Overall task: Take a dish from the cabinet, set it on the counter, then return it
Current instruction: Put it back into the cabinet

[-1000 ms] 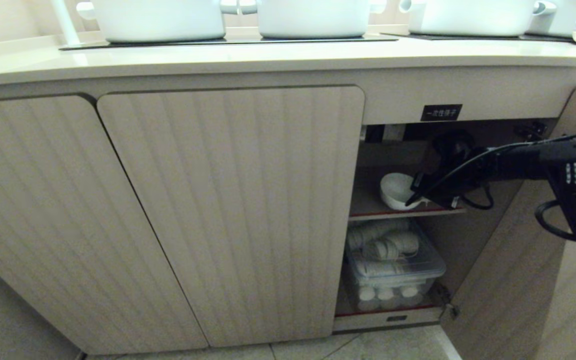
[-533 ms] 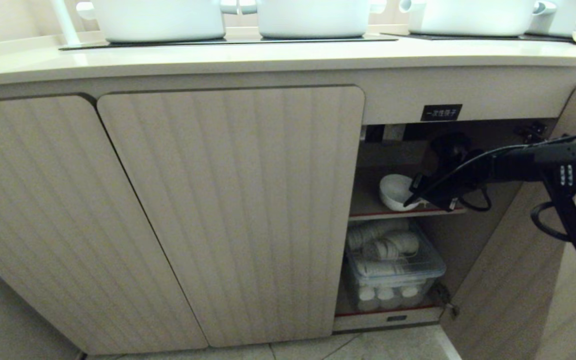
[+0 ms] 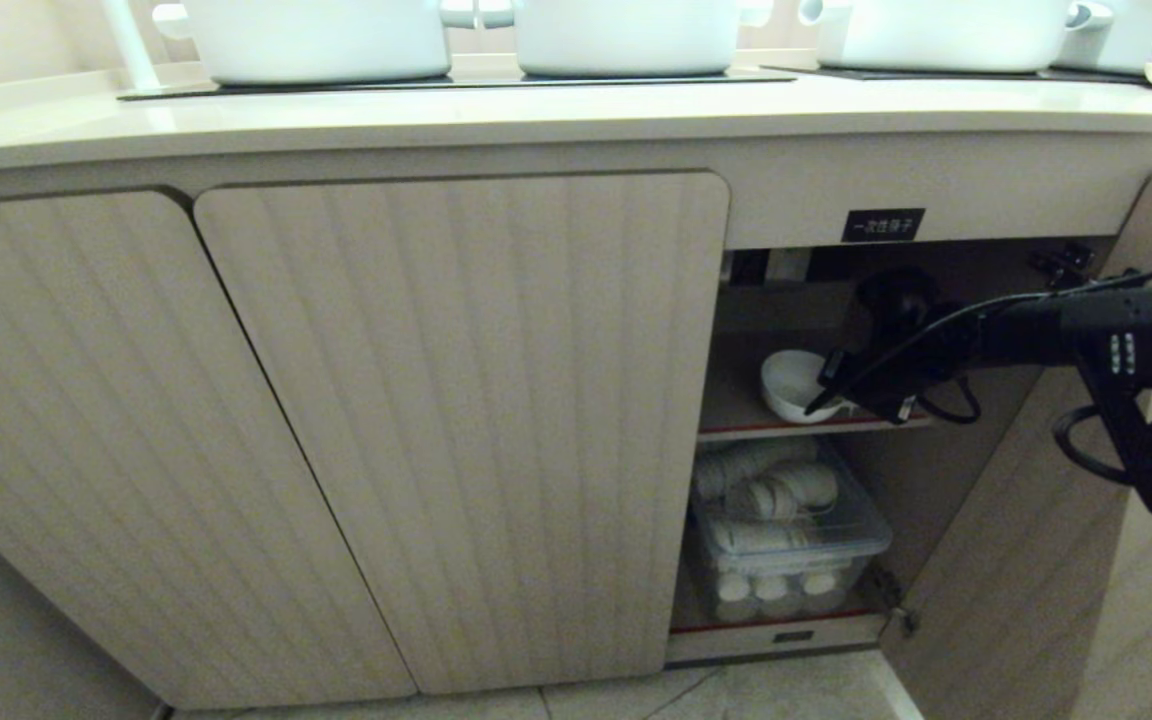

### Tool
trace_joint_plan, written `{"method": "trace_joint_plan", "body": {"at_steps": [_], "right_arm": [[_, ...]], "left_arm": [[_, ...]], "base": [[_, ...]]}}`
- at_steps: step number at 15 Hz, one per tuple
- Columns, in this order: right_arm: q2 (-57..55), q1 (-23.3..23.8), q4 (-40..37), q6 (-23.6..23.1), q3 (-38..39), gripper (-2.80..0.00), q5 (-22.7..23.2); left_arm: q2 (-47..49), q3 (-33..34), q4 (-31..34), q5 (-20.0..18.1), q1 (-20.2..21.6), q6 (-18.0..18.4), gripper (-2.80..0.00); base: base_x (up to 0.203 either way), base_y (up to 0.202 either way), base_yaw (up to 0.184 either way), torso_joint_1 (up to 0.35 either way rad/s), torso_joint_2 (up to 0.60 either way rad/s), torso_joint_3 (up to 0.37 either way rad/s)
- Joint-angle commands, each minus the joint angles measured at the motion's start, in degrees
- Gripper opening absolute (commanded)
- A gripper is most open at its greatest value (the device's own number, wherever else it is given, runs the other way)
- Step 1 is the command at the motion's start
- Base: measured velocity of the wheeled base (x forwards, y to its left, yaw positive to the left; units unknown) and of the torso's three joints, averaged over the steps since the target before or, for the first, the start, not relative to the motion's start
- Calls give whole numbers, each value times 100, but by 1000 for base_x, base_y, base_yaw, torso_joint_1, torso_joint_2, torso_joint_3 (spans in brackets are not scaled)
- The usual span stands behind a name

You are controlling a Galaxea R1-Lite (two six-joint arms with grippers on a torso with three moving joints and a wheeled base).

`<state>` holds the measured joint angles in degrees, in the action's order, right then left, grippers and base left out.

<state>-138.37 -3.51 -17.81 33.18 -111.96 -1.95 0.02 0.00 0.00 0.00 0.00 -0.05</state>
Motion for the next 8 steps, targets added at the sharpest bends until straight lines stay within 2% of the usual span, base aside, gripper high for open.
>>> {"method": "trace_joint_plan", "body": {"at_steps": [1, 8], "right_arm": [[-24, -10, -12, 24, -1, -280, -7], [-41, -6, 39, 22, -10, -280, -7]], "left_arm": [[-2, 0, 0, 0, 0, -4, -280], [-2, 0, 0, 4, 0, -4, -280]], "base": [[0, 0, 0, 0, 0, 0], [0, 0, 0, 0, 0, 0]]}}
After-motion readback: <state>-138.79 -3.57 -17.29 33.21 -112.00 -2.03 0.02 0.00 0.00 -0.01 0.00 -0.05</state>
